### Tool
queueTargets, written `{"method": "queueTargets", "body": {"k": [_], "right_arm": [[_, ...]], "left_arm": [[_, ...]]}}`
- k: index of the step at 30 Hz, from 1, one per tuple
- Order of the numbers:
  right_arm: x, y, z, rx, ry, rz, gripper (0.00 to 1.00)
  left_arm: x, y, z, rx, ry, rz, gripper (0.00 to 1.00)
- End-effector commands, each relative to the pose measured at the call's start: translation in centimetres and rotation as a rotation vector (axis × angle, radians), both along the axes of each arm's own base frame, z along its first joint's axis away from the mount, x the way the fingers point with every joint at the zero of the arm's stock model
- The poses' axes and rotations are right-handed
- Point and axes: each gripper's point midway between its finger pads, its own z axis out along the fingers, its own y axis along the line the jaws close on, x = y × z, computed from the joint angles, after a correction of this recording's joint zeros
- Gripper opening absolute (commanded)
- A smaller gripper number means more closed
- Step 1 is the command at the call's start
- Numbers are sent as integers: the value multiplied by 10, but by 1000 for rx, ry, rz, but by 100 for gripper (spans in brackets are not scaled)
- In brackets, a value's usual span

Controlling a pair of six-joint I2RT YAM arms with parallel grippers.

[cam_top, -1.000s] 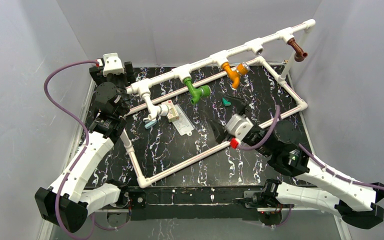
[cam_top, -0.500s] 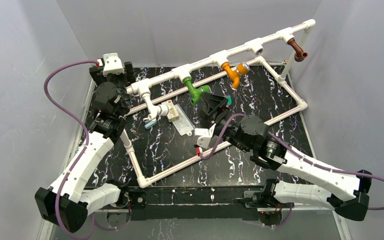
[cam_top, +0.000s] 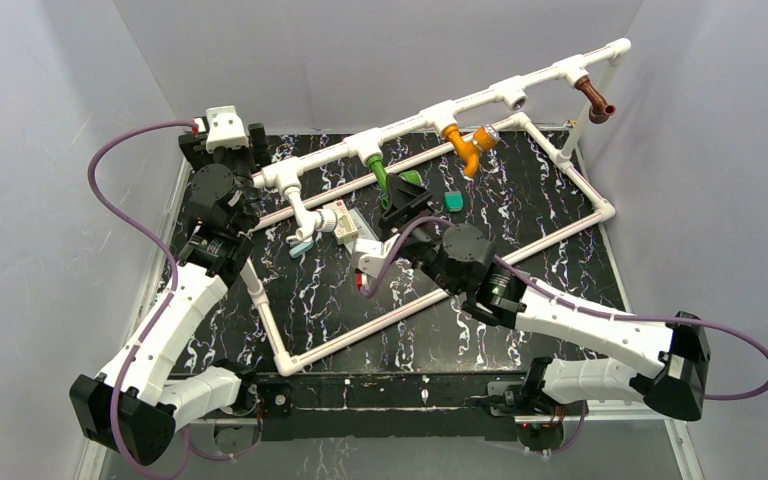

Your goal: Install the water faucets

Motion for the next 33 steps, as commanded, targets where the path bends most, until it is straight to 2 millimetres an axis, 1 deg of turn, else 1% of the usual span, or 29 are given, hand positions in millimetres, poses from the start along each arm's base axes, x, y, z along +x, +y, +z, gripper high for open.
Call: {"method": "queueTargets", "body": {"k": [1,4,7,13,15,16,18,23,27,33], "right_arm": [[9,-11,43,134,-63,-87,65],[11,-11,44,147,-66,-102,58],[12,-12,44,172,-47,-105,48],[13,-11,37,228,22,-103,17],[13,-10,33,242,43,-98,3],[13,-9,32,255,56,-95,1],[13,-7,31,285,87,-90,1],[15,0,25,438,236,-73,1],[14,4,23,644,407,-54,1],[9,2,35,974,617,-5,1]], "left_arm": [[-22,-25,-202,235,659,-136,74],[-22,-25,-202,233,658,-136,74],[-22,-25,-201,232,655,-136,74],[-22,-25,-201,233,657,-137,74],[-22,-25,-201,232,657,-136,74],[-22,-25,-201,233,657,-137,74],[-22,-25,-202,233,658,-136,74],[-23,-25,-201,232,656,-136,74],[-22,-25,-202,230,658,-138,74],[-23,-25,-201,228,656,-139,74]]}}
